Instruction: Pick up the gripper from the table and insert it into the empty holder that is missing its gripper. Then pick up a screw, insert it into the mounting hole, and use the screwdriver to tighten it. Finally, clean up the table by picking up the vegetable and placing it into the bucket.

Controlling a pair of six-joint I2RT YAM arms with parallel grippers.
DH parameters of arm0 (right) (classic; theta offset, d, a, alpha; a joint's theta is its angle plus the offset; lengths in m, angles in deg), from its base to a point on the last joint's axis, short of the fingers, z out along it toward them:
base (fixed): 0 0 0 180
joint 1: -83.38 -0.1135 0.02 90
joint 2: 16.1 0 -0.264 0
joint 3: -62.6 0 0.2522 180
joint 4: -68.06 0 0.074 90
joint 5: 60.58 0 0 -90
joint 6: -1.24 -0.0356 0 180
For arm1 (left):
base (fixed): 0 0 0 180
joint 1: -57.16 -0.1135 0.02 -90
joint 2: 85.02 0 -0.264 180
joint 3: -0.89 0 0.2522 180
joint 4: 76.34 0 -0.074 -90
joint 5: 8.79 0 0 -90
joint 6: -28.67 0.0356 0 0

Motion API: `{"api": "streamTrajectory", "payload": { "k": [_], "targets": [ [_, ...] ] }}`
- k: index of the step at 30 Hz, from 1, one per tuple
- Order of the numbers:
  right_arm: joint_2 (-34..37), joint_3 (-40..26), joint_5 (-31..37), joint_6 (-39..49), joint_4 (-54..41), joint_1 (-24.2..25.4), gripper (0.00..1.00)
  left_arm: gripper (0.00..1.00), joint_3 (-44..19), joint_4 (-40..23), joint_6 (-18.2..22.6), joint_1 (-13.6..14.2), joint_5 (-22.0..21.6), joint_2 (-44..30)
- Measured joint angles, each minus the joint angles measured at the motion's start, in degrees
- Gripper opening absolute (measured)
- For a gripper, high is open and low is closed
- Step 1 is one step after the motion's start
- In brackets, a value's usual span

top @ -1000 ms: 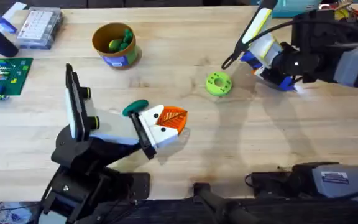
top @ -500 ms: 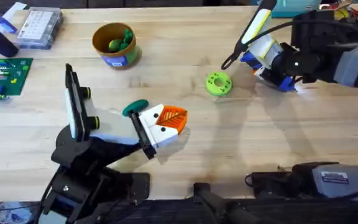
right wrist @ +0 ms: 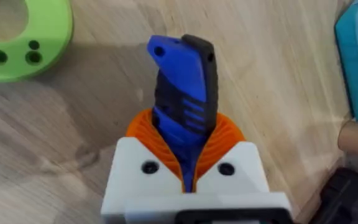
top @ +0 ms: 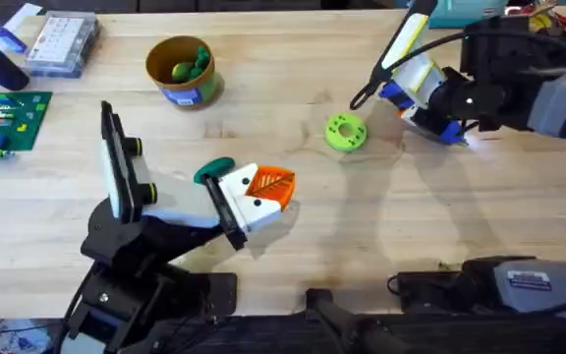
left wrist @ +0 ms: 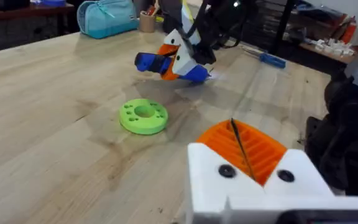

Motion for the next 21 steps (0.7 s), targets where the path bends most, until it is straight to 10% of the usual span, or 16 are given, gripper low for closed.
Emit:
{"api": "streamTrajectory", "payload": {
  "k": [11,16,21],
  "targets": [
    [0.0,0.0,-0.8,1.3,2.7,-0.4,0.060,0.014,0.0,0.0,0.0,0.0,-0.1,0.0],
    [0.0,0.0,-1.9,2.0,2.4,-0.4,0.648,0.012,0.0,0.0,0.0,0.0,-0.5,0.0],
    [0.0,0.0,-2.4,2.4,-0.9,-0.5,0.869,0.013,0.0,0.0,0.0,0.0,-1.3,0.0]
  ]
}}
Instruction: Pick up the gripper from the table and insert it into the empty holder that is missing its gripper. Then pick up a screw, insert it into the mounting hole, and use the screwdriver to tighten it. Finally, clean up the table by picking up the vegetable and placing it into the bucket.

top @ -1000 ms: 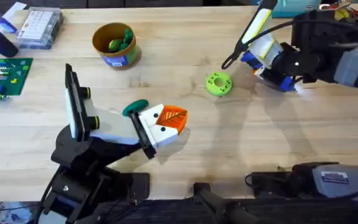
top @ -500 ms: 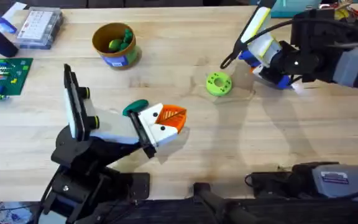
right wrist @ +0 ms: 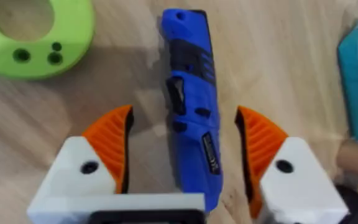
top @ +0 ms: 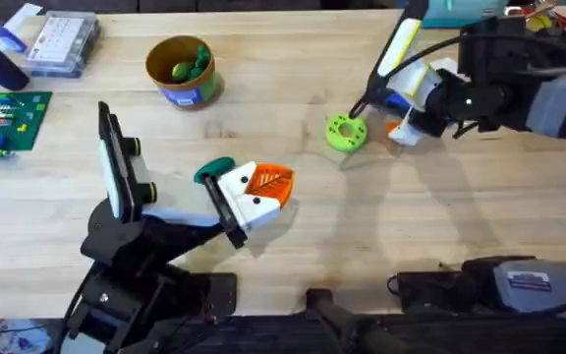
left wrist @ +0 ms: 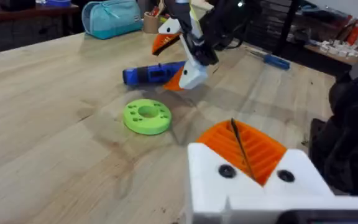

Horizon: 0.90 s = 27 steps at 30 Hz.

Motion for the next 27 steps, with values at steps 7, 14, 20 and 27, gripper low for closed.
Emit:
{"api": "streamTrajectory", "payload": {
  "k": [7,14,20,27],
  "targets": [
    [0.0,0.0,-0.1,0.1,-1.7,0.0,0.994,0.012,0.0,0.0,0.0,0.0,-0.1,0.0],
    [-1.5,0.0,-0.1,0.1,-2.3,-0.2,0.994,0.013,0.0,0.0,0.0,0.0,-0.1,0.0],
    [-9.3,0.0,-0.1,0.1,-2.7,-2.4,0.995,0.012,0.0,0.0,0.0,0.0,-0.2,0.0],
    [-18.0,0.0,-0.1,0.1,-7.6,-6.7,0.995,0.013,0.0,0.0,0.0,0.0,-0.2,0.0]
  ]
}}
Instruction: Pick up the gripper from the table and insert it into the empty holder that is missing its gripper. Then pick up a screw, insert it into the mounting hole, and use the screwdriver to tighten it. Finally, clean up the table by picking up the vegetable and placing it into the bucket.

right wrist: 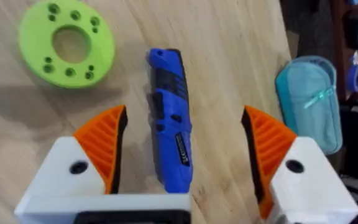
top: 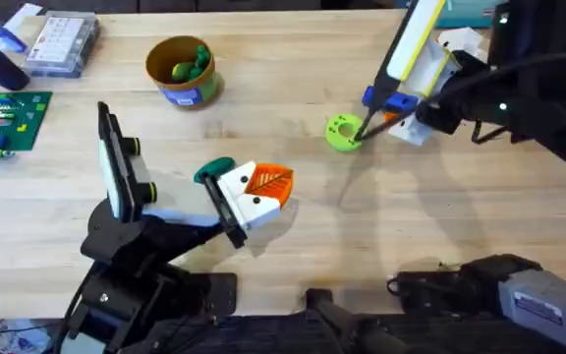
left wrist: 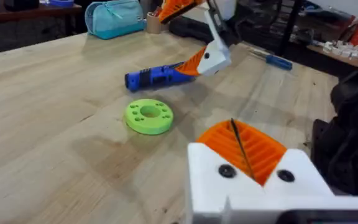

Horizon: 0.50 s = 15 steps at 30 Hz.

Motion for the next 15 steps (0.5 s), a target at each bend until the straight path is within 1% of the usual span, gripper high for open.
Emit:
{"api": "streamTrajectory", "payload": {
  "k": [4,7,8,15],
  "targets": [
    [-2.8,0.0,-0.1,0.0,-0.7,-3.4,0.995,0.012,0.0,0.0,0.0,0.0,0.0,0.0],
    [-2.9,0.0,-0.2,0.0,-1.5,-6.1,0.995,0.012,0.0,0.0,0.0,0.0,0.0,0.0],
    [-2.8,0.0,-0.2,0.0,-2.3,-7.9,0.995,0.013,0.0,0.0,0.0,0.0,0.0,0.0],
    [-2.8,0.0,-0.2,0.0,-2.4,-9.4,0.995,0.012,0.0,0.0,0.0,0.0,0.0,0.0]
  ]
}}
